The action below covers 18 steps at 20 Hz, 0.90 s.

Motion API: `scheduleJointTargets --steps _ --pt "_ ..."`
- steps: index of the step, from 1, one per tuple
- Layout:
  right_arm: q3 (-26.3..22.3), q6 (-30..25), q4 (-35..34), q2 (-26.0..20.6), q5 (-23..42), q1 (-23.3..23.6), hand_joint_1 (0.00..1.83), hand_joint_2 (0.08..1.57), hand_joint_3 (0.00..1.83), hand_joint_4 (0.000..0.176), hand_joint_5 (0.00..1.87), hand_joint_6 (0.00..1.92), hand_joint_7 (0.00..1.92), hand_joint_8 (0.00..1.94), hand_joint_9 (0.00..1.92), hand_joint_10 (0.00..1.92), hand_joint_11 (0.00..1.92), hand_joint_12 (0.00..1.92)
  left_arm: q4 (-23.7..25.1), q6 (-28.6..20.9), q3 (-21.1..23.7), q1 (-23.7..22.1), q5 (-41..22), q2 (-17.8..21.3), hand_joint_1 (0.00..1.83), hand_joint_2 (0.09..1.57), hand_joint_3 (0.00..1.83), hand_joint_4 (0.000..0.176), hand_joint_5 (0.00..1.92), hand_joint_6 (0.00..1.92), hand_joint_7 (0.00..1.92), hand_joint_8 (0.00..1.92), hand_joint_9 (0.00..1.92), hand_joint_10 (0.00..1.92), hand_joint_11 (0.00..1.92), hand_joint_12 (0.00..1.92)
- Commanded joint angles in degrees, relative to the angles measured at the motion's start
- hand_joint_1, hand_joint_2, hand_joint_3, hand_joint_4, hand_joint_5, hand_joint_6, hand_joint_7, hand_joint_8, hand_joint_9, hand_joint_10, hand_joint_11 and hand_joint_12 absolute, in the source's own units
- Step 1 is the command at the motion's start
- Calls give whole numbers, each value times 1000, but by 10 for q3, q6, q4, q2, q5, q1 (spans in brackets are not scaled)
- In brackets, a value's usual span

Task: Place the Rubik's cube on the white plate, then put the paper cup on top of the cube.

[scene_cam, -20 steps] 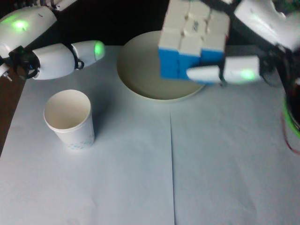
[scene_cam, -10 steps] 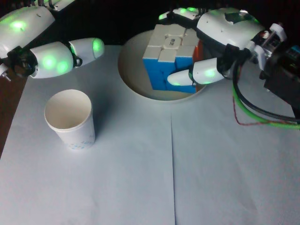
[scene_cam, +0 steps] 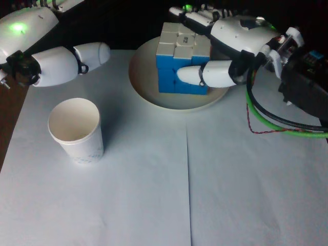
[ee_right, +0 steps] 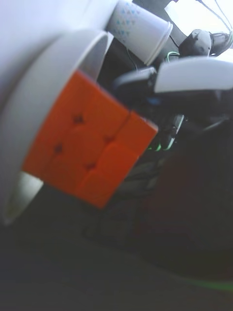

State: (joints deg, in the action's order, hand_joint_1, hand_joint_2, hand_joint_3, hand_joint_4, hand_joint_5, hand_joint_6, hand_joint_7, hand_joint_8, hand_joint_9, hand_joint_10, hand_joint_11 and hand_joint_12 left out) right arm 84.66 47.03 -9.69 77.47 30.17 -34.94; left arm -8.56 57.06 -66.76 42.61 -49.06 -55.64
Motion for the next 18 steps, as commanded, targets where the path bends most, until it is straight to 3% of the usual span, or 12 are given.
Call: scheduleJointTargets --steps 1,3,4,6,7,8,10,11,12,14,15,18 --pt "-10 13 2 -4 72 9 416 1039 0 160 0 0 0 0 16 4 0 932 -2 -3 -1 -3 -73 5 145 1343 1 75 46 0 0 0 0 0 20 11" --pt "-27 32 2 -22 87 10 506 1006 0 176 0 0 0 0 0 0 0 1 -3 -3 2 2 -77 8 154 1323 0 102 13 0 0 0 0 0 1 8" --pt "-42 39 2 -36 104 10 514 1019 3 151 0 0 0 0 0 0 0 0 -4 -3 4 4 -80 11 167 1316 0 112 10 0 0 0 0 0 21 19" --pt "-84 60 2 -71 149 10 448 1040 11 176 0 0 0 0 0 0 0 0 -4 -3 10 7 -88 17 154 1283 0 115 0 0 0 0 0 0 0 0" --pt "-112 69 2 -98 179 10 469 1082 26 156 0 0 0 0 0 0 0 0 -4 -3 13 10 -92 22 162 1248 0 123 0 0 0 0 0 0 12 5" --pt "-138 69 10 -123 212 -3 471 1092 27 169 0 0 0 0 0 0 0 0 -4 -3 16 14 -95 25 141 1231 0 113 0 0 0 0 0 0 6 4" --pt "-169 69 20 -148 255 -28 549 1137 38 121 0 0 0 0 13 5 22 11 -4 -4 23 21 -102 32 171 1208 0 94 3 1 0 0 0 0 4 2" --pt "-189 69 22 -164 281 -49 707 1219 18 38 112 38 121 31 184 136 0 979 -3 -4 31 29 -112 39 218 1199 0 96 22 6 0 0 0 0 47 26" --pt "-203 69 25 -175 294 -64 802 1289 3 0 274 271 359 232 147 861 0 1525 -3 -5 38 37 -121 46 312 1198 0 86 36 8 0 0 0 0 45 35" --pt "-227 69 28 -189 313 -93 942 1338 4 0 131 947 211 957 50 1370 0 1811 -1 -6 59 57 -145 66 335 1171 11 71 47 8 0 0 0 0 7 267" --pt "-236 69 28 -195 317 -107 983 1424 6 0 290 1709 449 1654 159 1555 0 1913 0 -9 70 72 -160 75 314 1143 1 64 52 2 0 0 0 0 0 434" --pt "-247 69 27 -201 317 -134 855 1434 0 0 438 1779 225 1523 219 1662 43 1920 1 -30 92 121 -206 94 321 1098 0 95 36 0 0 0 0 0 0 159"
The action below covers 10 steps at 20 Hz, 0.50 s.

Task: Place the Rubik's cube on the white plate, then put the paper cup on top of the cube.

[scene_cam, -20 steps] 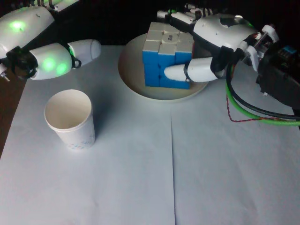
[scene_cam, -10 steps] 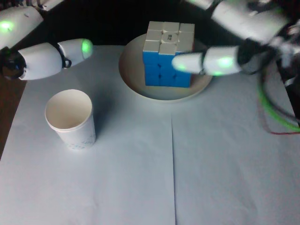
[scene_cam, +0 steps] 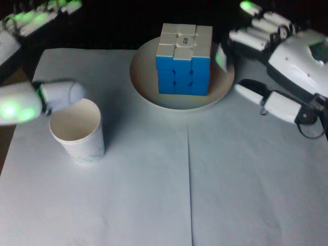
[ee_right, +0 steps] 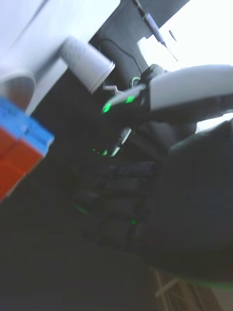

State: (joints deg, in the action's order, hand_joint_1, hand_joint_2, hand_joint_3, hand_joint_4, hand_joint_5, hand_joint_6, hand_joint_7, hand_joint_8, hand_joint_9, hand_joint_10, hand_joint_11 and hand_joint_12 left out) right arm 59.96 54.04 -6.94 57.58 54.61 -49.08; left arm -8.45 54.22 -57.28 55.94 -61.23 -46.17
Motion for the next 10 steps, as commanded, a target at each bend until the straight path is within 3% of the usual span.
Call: scheduleJointTargets --steps 1,2,3,4,5,6,7,8,9,10 --pt "-3 -1 -3 -5 73 -1 892 1426 0 0 447 1762 226 1544 187 1658 6 1921 0 -8 8 8 -102 6 364 1054 0 119 35 2 10 3 0 0 0 197" --pt "-7 -1 -9 -9 73 -10 906 1425 0 0 447 1760 219 1553 177 1662 0 1921 0 -11 19 27 -118 12 355 1049 0 134 16 0 6 0 0 0 0 197" --pt "-10 -1 -13 -12 73 -18 860 1423 0 0 452 1759 238 1539 190 1625 0 1892 -1 -14 30 46 -131 17 392 1050 0 136 0 0 2 0 2 0 0 1" --pt "-12 -1 -16 -14 73 -24 856 1423 0 0 453 1759 236 1538 187 1621 0 1888 -2 -20 36 63 -142 18 403 1048 0 138 0 0 0 0 0 0 0 0" --pt "-15 -1 -20 -15 73 -28 979 1439 1 0 361 1801 515 1780 214 1683 0 1920 -6 -26 40 77 -151 18 456 1026 0 132 0 0 0 0 0 0 0 0" --pt "-19 -1 -21 -16 73 -32 993 1437 0 0 349 1820 546 1763 199 1754 0 1921 -20 -28 43 97 -158 13 500 1031 0 60 0 0 0 0 0 0 0 0" --pt "-19 -1 -21 -17 73 -33 885 1426 0 0 434 1774 340 1636 185 1761 0 1921 -23 -28 43 99 -159 11 497 1028 0 36 0 0 0 0 0 0 0 0" --pt "-21 -1 -21 -18 73 -35 862 1424 0 0 454 1766 322 1584 242 1740 0 1921 -34 -29 41 112 -159 3 514 1025 0 44 0 0 0 0 0 0 0 0" --pt "-22 -1 -22 -18 73 -36 976 1447 3 0 340 1845 521 1781 205 1713 0 1921 -38 -30 39 115 -153 -2 604 1007 0 40 0 0 0 0 0 0 0 0" --pt "-23 -1 -22 -18 73 -36 977 1451 1 0 327 1847 525 1786 222 1692 0 1916 -43 -30 35 116 -145 -8 615 1015 0 43 0 0 0 0 0 0 0 0"
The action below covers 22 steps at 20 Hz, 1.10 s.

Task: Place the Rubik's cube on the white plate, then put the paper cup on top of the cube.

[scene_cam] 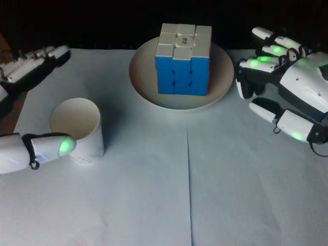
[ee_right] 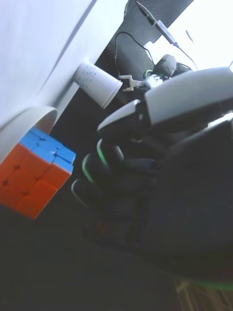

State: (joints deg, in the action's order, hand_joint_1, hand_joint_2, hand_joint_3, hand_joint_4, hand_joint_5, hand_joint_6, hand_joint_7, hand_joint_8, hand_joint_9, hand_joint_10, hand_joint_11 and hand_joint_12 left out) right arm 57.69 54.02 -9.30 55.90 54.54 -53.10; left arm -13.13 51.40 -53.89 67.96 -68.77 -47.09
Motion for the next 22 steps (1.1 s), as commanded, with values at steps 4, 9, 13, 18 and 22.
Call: scheduleJointTargets --steps 4,9,13,18,22 --pt "-1 -1 1 -1 73 4 998 1435 0 0 351 1828 556 1746 312 1738 53 1921 -13 -3 -19 -5 -33 -30 737 1015 0 139 0 0 21 3 14 3 1 462" --pt "-1 -1 1 -1 73 4 971 1456 2 0 318 1856 521 1798 225 1728 0 1921 -21 -21 -40 -5 -13 -55 854 995 0 137 135 15 199 8 175 22 0 710" --pt "-1 -1 1 -1 73 4 808 1440 0 0 430 1795 247 1565 251 1770 141 1921 -24 -26 -47 -7 -11 -63 976 1068 0 26 529 31 473 473 191 1305 0 1758" --pt "-1 -1 0 -1 73 4 821 1441 0 0 429 1796 233 1552 201 1716 0 1921 -25 -37 -53 -10 -14 -71 943 1091 0 29 580 67 412 551 183 1333 47 1814" --pt "-1 -1 -1 -1 73 4 968 1458 0 0 323 1860 508 1788 204 1686 0 1921 -25 -39 -53 -10 -18 -71 925 1076 1 79 476 57 488 183 167 1047 0 1627"
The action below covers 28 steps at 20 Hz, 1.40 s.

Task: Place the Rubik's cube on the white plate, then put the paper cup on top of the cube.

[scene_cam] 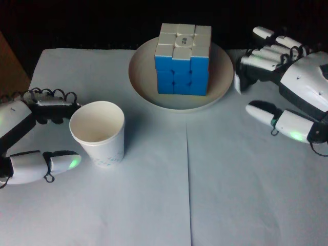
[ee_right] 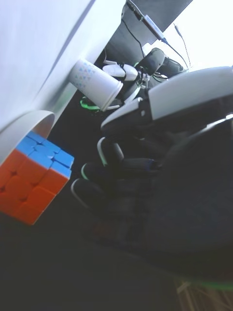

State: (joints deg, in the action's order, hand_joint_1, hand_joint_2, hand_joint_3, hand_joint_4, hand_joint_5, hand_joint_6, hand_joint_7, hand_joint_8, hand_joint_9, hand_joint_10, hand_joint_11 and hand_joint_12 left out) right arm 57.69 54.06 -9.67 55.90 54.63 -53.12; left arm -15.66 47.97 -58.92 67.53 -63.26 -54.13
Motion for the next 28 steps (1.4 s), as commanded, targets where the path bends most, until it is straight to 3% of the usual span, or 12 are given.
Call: scheduleJointTargets --steps 1,3,4,8,15,17,20,22,23,25,26,28 --pt "-1 -1 2 -1 72 4 964 1458 0 0 330 1872 501 1786 239 1727 60 1921 0 -4 -3 -6 -74 -1 928 1078 0 66 459 41 484 198 100 1140 0 1595" --pt "-1 -1 2 -2 72 4 833 1443 0 0 424 1798 272 1575 246 1714 30 1921 -1 -4 -1 -6 -76 0 845 1050 0 113 332 9 358 83 54 705 0 1172" --pt "-1 -1 2 -2 72 4 946 1449 5 0 346 1841 472 1741 284 1732 104 1921 0 -4 2 -6 -81 1 791 1036 0 168 182 0 196 2 62 258 0 754" --pt "-1 -1 2 -2 72 3 847 1437 0 0 434 1786 253 1511 220 1666 0 1916 9 -6 13 -6 -94 10 826 940 0 176 0 0 0 0 0 0 0 15" --pt "-3 -2 2 -3 72 2 835 1432 0 0 441 1778 227 1520 203 1649 0 1887 43 -6 31 -8 -119 25 592 968 10 176 0 0 0 0 0 0 0 0" --pt "-3 -2 2 -3 72 2 955 1467 1 0 312 1867 493 1815 221 1670 6 1921 46 -5 28 -13 -112 20 612 986 10 176 0 0 0 0 0 0 0 0" --pt "-3 -2 2 -3 72 2 826 1434 0 0 435 1784 254 1500 180 1609 0 1852 56 -5 25 -26 -100 13 650 999 11 176 0 0 0 0 0 0 0 0" --pt "-3 -2 2 -3 72 2 965 1456 2 0 326 1861 507 1779 222 1631 0 1920 67 -5 19 -39 -84 6 620 999 7 176 0 0 0 0 0 0 0 0" --pt "-3 -2 2 -3 72 2 838 1443 0 0 410 1805 273 1552 196 1624 0 1921 73 -5 17 -46 -74 3 592 1005 9 176 0 0 0 0 0 0 0 0" --pt "-3 -2 2 -3 72 2 788 1427 0 15 447 1771 222 1473 179 1628 0 1921 79 -5 13 -53 -62 -3 643 1009 8 150 0 0 0 0 0 0 9 9" --pt "-3 -2 2 -3 72 2 786 1438 1 0 430 1794 222 1489 200 1663 0 1921 79 -5 12 -54 -60 -5 628 1019 11 145 0 0 0 0 0 0 15 14" --pt "-3 -2 2 -3 72 2 768 1430 0 31 440 1780 231 1448 185 1605 1 1880 79 -5 10 -54 -54 -7 731 982 0 129 76 12 71 7 77 23 0 748"
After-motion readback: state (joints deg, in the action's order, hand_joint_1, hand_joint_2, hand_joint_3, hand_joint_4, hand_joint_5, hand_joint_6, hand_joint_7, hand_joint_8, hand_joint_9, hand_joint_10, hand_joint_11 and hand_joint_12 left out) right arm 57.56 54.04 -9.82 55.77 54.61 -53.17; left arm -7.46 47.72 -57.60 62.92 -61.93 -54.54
